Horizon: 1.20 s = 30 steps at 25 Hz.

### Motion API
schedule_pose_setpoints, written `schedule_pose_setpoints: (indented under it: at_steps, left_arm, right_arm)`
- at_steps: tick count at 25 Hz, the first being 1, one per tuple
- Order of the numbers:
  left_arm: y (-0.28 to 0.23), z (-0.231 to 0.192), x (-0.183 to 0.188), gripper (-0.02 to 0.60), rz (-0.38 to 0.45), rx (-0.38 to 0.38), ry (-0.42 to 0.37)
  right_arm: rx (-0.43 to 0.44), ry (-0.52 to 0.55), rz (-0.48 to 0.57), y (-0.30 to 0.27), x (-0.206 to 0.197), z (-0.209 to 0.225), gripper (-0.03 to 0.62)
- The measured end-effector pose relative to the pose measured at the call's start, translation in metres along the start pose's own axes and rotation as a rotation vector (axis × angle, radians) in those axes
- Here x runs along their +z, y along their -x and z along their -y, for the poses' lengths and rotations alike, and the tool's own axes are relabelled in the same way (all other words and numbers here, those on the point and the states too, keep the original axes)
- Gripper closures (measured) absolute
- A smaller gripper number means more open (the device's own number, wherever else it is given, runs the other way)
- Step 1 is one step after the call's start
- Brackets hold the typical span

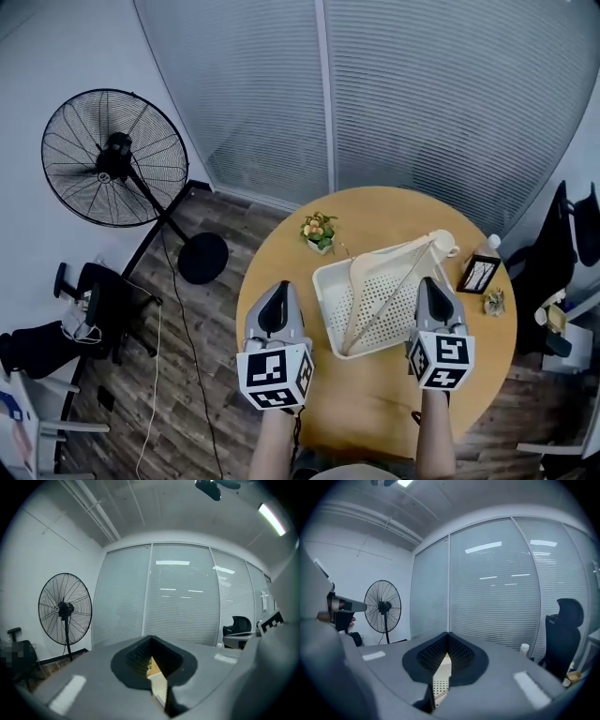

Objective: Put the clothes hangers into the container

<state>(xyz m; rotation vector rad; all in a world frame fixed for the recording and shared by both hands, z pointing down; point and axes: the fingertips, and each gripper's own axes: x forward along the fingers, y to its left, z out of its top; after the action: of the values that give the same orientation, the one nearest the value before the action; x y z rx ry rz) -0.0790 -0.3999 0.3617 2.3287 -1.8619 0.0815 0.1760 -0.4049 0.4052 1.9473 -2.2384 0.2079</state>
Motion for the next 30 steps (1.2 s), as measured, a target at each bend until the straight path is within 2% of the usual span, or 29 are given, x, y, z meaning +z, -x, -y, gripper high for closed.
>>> schedule_pose_setpoints:
  at_steps: [10, 30]
  left_arm:
    - [0.024, 0.007, 0.02, 0.581, 0.068, 0.009, 0.002]
    - [0.041, 0.017, 0.03, 0.581, 0.099, 0.0, -0.001]
  right_arm:
    - [-0.041, 0.01, 0.087, 0.039, 0.027, 0.013, 0.569]
    - [-0.033, -0.018, 0.145, 0.063, 0.046, 0.013, 0.569]
